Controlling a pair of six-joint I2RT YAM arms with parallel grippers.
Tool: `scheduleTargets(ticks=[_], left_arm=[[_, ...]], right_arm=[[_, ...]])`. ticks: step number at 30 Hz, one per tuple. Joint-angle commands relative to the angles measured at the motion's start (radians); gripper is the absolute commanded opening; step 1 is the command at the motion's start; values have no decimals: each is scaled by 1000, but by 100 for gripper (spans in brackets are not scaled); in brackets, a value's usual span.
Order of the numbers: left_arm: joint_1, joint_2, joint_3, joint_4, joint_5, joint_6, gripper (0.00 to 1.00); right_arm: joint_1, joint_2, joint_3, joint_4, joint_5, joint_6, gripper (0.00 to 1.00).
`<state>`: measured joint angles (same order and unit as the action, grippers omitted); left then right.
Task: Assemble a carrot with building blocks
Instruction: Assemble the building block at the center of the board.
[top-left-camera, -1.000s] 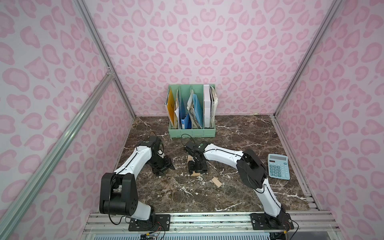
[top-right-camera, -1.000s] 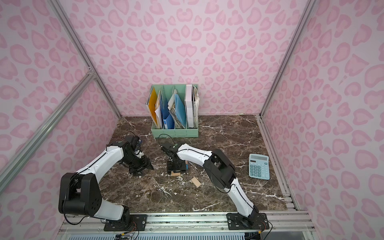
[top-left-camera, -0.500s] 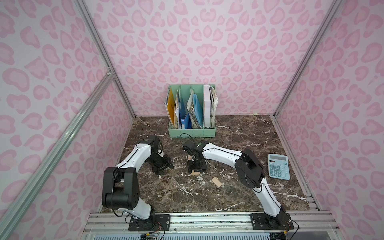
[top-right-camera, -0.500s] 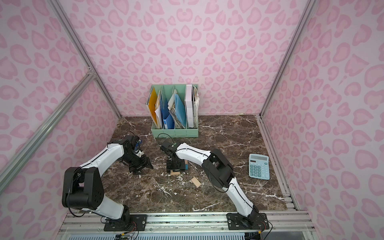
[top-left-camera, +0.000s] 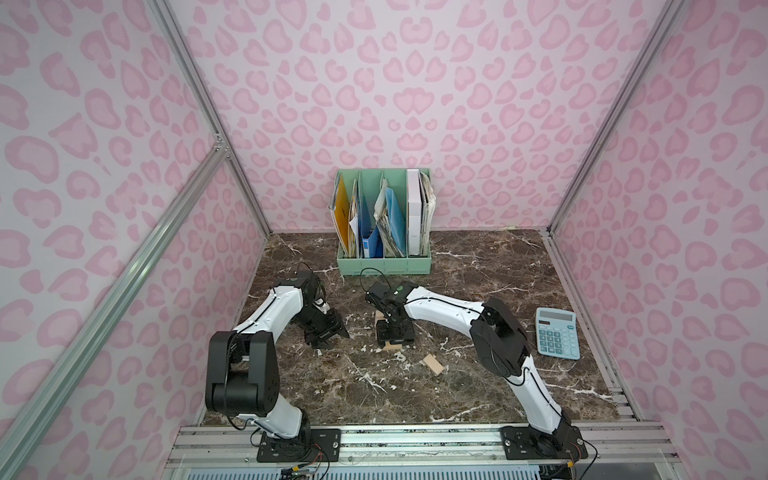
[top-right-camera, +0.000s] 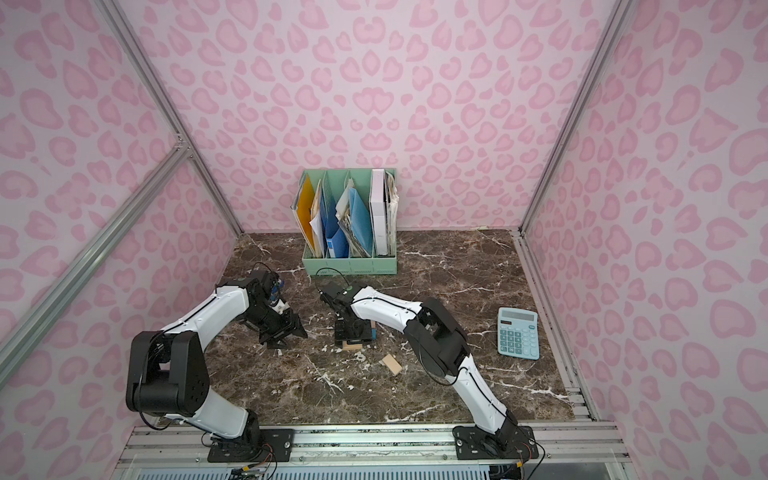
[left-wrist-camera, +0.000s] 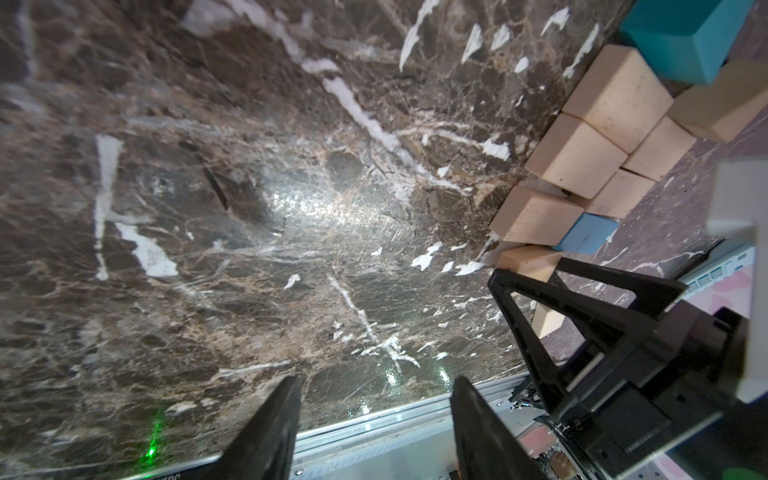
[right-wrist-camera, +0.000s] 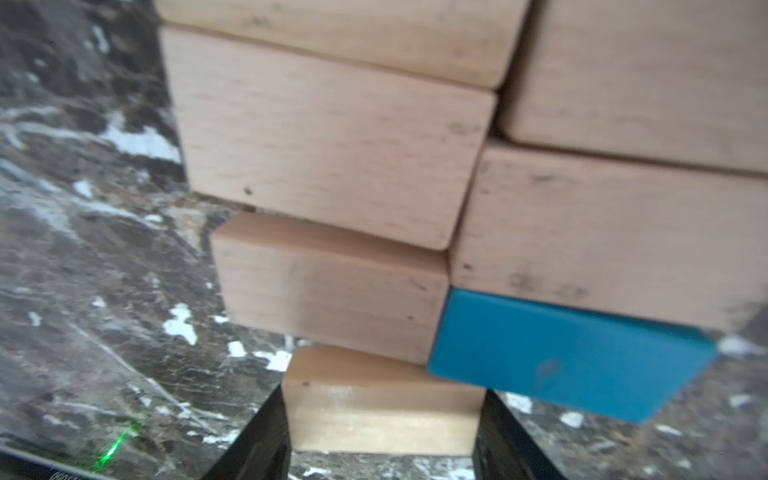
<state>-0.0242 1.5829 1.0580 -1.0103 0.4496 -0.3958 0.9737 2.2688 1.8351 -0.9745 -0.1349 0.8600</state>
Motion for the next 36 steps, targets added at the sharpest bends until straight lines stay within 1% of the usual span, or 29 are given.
scheduleTargets(ticks=[1,4,5,8,12,14,18,22,36], left_arm=[[3,5,5,-15,7,14,59],[5,5,5,-15,8,17,59],[5,5,5,-17,9,18,59],[6,4,5,-17,9,21,58],[7,3,4,-18,11,22,58],[8,4,2,-15,11,23,58],[8,8,4,-13,16,20,58],[9,4,7,-18,13,24,57],[16,8,10,-22,15,30,56]], right_arm=[[6,-4,-3,-46,40,16,63],[8,-5,0,-42,40,16,77],[10,-5,0,-37,38,16,80],[14,-4,5,-32,38,16,84],[14,-16,3,-36,46,23,84],[14,-28,-2,-32,47,28,82],[14,-13,-4,-30,31,24,69],[16,-9,0,-30,29,22,64],[7,-2,22,-35,41,22,62]])
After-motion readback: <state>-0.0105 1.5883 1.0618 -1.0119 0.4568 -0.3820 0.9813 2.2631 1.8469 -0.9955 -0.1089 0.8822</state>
